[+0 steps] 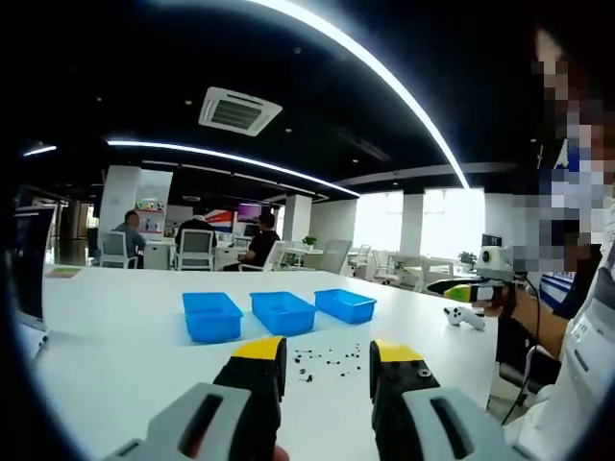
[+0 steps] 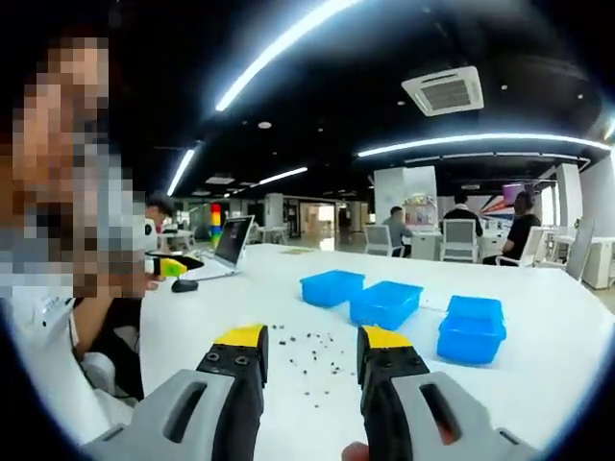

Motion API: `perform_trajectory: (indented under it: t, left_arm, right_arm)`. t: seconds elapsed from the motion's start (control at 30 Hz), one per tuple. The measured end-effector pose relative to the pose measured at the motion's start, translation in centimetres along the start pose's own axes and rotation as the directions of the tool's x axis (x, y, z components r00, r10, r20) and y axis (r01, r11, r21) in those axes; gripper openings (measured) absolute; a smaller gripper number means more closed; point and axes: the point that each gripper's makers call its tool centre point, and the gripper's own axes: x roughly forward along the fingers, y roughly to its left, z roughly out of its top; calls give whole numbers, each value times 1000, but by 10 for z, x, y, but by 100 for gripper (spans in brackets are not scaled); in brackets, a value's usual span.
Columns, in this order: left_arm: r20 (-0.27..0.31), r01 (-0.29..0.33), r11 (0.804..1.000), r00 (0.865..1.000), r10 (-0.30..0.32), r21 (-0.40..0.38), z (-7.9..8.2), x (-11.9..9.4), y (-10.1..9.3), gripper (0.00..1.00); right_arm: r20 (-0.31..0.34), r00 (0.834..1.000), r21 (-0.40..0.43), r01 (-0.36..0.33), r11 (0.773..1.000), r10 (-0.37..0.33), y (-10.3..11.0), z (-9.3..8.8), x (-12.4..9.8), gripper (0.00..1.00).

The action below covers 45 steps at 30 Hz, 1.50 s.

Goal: Pick up the resistors one by one and place each resistor into its matching bin, sorting the parts by color and model until every resistor is separated into the correct bin for its type

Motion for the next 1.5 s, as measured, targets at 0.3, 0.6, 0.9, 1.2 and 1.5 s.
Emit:
perform_trajectory:
  t: [0.3, 0.6, 0.9, 1.2, 1.5]
  left_arm:
    - [4, -1, 1000, 1000, 1, 3, 1, -1, -2, 36]
    - [12, -1, 1000, 1000, 1, -1, 4, -3, -1, 36]
    - [20, -6, 1000, 1000, 6, -2, 6, -6, 2, 36]
    - [24, -9, 1000, 1000, 9, -10, 5, -7, 3, 36]
    - [30, -12, 1000, 999, 13, -15, 5, -9, 6, 36]
  right_arm:
    - [-186, 976, -134, -140, 981, 114, 10, 1, 29, 39]
    - [-355, 887, -209, -382, 900, 294, 34, 5, 72, 35]
    - [-608, 704, -318, -639, 700, 366, 58, -25, 122, 29]
    - [-787, 523, -282, -776, 564, 327, 61, -75, 168, 20]
    - [-858, 420, -251, -845, 472, 296, 73, -113, 198, 18]
